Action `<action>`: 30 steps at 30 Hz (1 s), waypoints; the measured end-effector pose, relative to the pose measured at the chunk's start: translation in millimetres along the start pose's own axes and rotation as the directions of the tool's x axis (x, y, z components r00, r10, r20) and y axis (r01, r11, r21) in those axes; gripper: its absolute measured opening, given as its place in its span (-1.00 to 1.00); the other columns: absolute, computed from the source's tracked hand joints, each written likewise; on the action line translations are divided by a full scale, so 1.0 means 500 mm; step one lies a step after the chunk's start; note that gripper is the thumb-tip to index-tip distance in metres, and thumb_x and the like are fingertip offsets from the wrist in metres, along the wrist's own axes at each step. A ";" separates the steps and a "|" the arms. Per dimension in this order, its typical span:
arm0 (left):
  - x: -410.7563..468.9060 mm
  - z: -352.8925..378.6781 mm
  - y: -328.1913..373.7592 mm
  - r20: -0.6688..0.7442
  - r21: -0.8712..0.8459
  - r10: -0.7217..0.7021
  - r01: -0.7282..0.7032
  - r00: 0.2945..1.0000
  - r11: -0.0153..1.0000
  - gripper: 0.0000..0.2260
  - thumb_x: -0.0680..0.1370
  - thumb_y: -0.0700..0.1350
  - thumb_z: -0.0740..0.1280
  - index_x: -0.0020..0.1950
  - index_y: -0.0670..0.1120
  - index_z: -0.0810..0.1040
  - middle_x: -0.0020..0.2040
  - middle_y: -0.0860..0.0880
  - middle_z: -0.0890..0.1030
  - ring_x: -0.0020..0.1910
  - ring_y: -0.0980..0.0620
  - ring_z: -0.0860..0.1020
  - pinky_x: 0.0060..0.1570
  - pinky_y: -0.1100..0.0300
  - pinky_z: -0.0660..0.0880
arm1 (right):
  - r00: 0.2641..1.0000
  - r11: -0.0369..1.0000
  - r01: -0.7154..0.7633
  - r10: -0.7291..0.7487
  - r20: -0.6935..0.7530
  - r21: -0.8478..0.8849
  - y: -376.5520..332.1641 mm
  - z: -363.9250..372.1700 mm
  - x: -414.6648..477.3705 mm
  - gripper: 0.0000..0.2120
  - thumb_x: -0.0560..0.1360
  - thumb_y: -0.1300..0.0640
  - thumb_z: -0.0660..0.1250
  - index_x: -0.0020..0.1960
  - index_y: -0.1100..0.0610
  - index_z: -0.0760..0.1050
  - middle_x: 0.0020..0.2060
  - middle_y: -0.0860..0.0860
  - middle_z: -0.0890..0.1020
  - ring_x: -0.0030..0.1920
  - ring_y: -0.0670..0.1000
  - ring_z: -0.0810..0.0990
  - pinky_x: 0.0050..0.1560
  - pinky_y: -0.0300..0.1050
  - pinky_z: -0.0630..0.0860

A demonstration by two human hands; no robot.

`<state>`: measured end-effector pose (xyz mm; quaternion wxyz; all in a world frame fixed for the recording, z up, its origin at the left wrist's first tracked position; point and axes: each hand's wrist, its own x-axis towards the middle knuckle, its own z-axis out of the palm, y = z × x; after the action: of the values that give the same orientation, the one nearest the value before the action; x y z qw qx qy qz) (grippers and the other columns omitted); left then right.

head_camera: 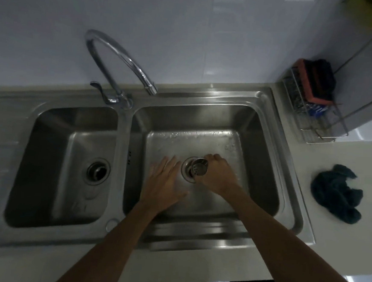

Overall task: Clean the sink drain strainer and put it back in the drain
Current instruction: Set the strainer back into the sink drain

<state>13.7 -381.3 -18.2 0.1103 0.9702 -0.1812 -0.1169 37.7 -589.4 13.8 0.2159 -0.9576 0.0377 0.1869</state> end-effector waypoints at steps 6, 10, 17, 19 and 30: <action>-0.020 -0.005 -0.116 0.003 0.214 0.053 -0.052 0.999 0.975 -0.18 0.54 0.44 0.13 0.64 -0.07 0.23 0.66 -0.07 0.20 0.65 -0.09 0.16 0.60 -0.24 -0.01 | 0.999 0.995 0.023 -0.021 0.028 -0.101 0.006 0.093 0.082 -0.26 0.38 -0.19 0.48 0.43 0.12 0.34 0.30 0.11 0.44 0.29 0.19 0.44 0.17 0.11 0.54; -0.029 -0.004 -0.154 -0.026 0.285 0.110 -0.098 0.994 0.954 -0.21 0.55 0.41 0.22 0.61 -0.08 0.31 0.64 -0.07 0.28 0.62 -0.08 0.24 0.57 -0.21 -0.01 | 0.999 0.991 0.004 0.002 0.045 -0.136 0.016 0.143 0.123 -0.28 0.41 -0.15 0.46 0.44 0.13 0.32 0.31 0.12 0.44 0.29 0.20 0.42 0.14 0.11 0.54; -0.024 0.000 -0.166 -0.055 0.263 0.160 -0.141 0.986 0.955 -0.24 0.58 0.41 0.16 0.61 -0.06 0.30 0.62 -0.08 0.31 0.60 -0.09 0.29 0.55 -0.25 0.09 | 0.998 0.986 -0.038 0.045 0.039 -0.165 0.028 0.200 0.151 -0.25 0.42 -0.11 0.47 0.48 0.13 0.27 0.35 0.12 0.43 0.30 0.21 0.41 0.10 0.10 0.55; -0.025 0.000 -0.164 -0.046 0.265 0.161 -0.143 0.986 0.954 -0.25 0.58 0.41 0.13 0.61 -0.06 0.30 0.62 -0.08 0.30 0.60 -0.08 0.29 0.55 -0.26 0.08 | 0.996 0.982 -0.063 0.073 0.044 -0.179 0.035 0.213 0.147 -0.25 0.42 -0.10 0.48 0.48 0.13 0.27 0.36 0.12 0.43 0.29 0.21 0.42 0.07 0.09 0.55; -0.025 -0.014 -0.159 -0.009 0.276 0.137 -0.129 0.990 0.953 -0.24 0.59 0.43 0.00 0.61 -0.06 0.30 0.63 -0.10 0.28 0.61 -0.09 0.27 0.56 -0.24 -0.03 | 0.990 0.973 -0.132 0.139 0.024 -0.192 0.037 0.252 0.141 -0.44 0.55 0.00 0.37 0.48 0.10 0.30 0.44 0.06 0.36 0.29 0.22 0.37 0.06 0.09 0.55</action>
<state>30.1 -303.2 -29.8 -0.0150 0.9632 -0.2591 -0.0692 57.4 -551.9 -125.4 0.1111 -0.9654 0.0808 0.2218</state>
